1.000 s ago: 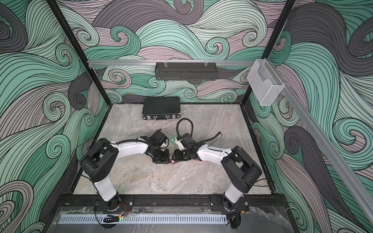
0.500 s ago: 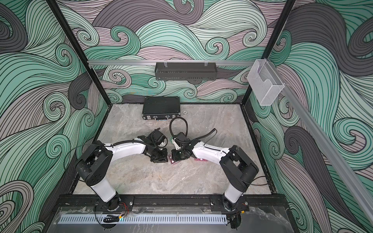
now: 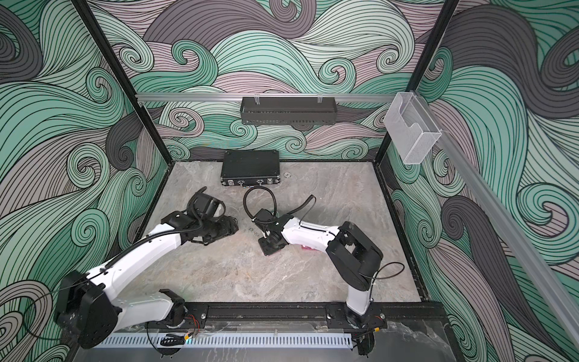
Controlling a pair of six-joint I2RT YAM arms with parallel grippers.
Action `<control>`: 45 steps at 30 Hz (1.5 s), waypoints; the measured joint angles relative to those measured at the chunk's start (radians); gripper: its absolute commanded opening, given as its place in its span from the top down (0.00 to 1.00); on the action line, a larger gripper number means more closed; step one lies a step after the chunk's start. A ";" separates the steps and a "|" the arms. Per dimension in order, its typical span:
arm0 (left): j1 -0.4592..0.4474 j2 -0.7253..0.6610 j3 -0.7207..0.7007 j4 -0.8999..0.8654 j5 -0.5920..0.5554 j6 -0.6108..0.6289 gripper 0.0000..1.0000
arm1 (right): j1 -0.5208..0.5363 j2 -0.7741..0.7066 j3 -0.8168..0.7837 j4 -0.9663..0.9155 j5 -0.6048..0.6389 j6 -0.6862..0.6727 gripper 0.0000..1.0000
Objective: Close pillboxes
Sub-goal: Close the lid on the pillbox, then adjust the pillbox at the center of the board.
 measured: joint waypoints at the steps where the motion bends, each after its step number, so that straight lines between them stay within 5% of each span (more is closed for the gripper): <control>1: 0.008 -0.024 -0.005 -0.002 -0.015 0.000 0.28 | 0.004 0.005 0.007 -0.007 0.006 -0.003 0.72; 7: 0.016 -0.118 -0.048 -0.012 -0.063 -0.003 0.26 | 0.009 0.038 0.047 -0.038 0.039 -0.027 0.72; 31: 0.022 -0.120 -0.053 -0.021 -0.077 -0.005 0.26 | 0.066 0.098 0.072 0.007 0.159 -0.033 0.74; 45: 0.026 -0.153 -0.072 -0.029 -0.082 -0.008 0.26 | 0.065 0.105 0.108 0.038 0.118 -0.018 0.66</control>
